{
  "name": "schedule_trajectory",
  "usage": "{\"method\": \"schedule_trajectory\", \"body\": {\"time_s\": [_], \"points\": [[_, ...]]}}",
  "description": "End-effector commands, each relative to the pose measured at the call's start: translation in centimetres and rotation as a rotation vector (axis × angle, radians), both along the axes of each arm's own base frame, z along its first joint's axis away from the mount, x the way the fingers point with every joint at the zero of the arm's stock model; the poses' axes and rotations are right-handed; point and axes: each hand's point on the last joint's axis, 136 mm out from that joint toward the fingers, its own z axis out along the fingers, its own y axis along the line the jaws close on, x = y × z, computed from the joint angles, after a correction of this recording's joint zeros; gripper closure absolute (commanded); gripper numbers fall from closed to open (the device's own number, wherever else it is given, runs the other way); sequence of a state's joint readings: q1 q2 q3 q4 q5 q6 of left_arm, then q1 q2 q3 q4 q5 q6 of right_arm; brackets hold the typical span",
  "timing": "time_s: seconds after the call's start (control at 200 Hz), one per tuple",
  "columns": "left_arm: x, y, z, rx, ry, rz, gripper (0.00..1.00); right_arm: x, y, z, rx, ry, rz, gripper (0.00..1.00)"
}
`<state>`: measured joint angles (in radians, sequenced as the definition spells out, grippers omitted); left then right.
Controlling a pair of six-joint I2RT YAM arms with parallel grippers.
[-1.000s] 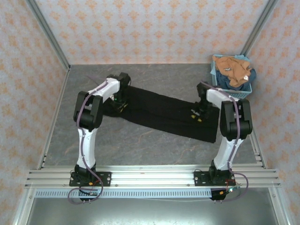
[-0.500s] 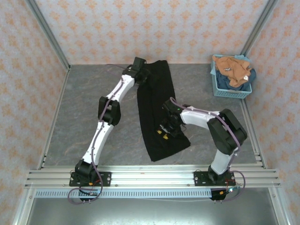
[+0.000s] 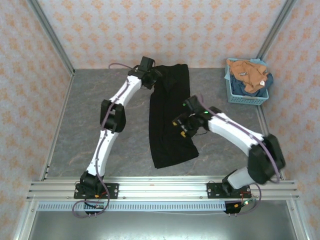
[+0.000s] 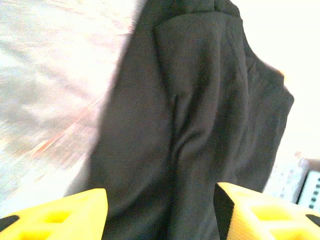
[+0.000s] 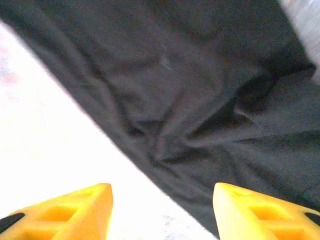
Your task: Fold and stack the t-shirts
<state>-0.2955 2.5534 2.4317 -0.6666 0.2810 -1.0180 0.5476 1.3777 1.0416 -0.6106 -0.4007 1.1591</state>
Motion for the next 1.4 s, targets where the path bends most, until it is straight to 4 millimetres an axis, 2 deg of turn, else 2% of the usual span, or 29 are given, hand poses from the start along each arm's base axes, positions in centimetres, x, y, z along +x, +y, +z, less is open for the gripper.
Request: {"method": "schedule_trajectory", "body": {"time_s": [0.0, 0.105, 0.125, 0.14, 0.185, 0.245, 0.31, 0.405, 0.5, 0.676, 0.851, 0.921, 1.016, 1.136, 1.271, 1.396], "points": [[-9.0, 0.1, 8.8, 0.071, 0.02, -0.122, 0.42, -2.2, -5.7, -1.1, -0.165, -0.009, 0.011, 0.44], [-19.8, -0.4, 4.0, 0.078, 0.279, -0.244, 0.49, -3.5, -8.6, -1.2, -0.229, -0.027, 0.099, 0.47], [-21.9, -0.5, 3.1, 0.077, 0.32, -0.27, 0.52, -3.7, -8.8, -1.3, -0.232, -0.025, 0.124, 0.48], [-23.4, -0.6, 3.1, 0.071, 0.333, -0.289, 0.54, -3.9, -8.9, -1.5, -0.232, -0.022, 0.139, 0.48], [-28.2, -0.6, 1.1, 0.063, 0.423, -0.336, 0.59, -4.4, -8.9, -1.8, -0.234, -0.009, 0.197, 0.48], [-33.7, -1.0, -0.8, 0.033, 0.512, -0.386, 0.62, -5.5, -8.6, -2.7, -0.236, 0.034, 0.272, 0.49], [-37.8, -1.5, -2.1, 0.019, 0.557, -0.417, 0.61, -6.6, -8.8, -4.1, -0.241, 0.091, 0.309, 0.49], [-41.2, -2.5, -3.8, -0.004, 0.589, -0.419, 0.57, -7.4, -9.3, -5.5, -0.267, 0.12, 0.334, 0.49], [-43.2, -3.2, -5.4, 0.009, 0.63, -0.403, 0.52, -7.9, -10.1, -6.5, -0.31, 0.135, 0.345, 0.48], [-45.9, -5.3, -8.1, 0.042, 0.683, -0.416, 0.51, -8.5, -10.3, -7.9, -0.319, 0.167, 0.366, 0.47], [-47.1, -7.1, -9.4, 0.085, 0.695, -0.45, 0.52, -8.9, -9.8, -8.6, -0.301, 0.182, 0.383, 0.47], [-47.1, -7.3, -10.1, 0.108, 0.7, -0.46, 0.57, -9.1, -9.4, -9.1, -0.296, 0.187, 0.392, 0.47], [-46.9, -6.6, -10.9, 0.168, 0.703, -0.467, 0.77, -9.2, -8.6, -9.5, -0.293, 0.194, 0.41, 0.47], [-47.0, -3.9, -10.6, 0.301, 0.702, -0.482, 1.0, -9.7, -7.5, -9.6, -0.3, 0.184, 0.423, 0.47], [-47.8, -1.9, -9.8, 0.316, 0.687, -0.491, 1.0, -10.8, -6.7, -9.5, -0.302, 0.176, 0.416, 0.47], [-48.2, -2.0, -9.3, 0.277, 0.666, -0.541, 1.0, -12.0, -6.4, -10.0, -0.313, 0.177, 0.418, 0.45]]}}
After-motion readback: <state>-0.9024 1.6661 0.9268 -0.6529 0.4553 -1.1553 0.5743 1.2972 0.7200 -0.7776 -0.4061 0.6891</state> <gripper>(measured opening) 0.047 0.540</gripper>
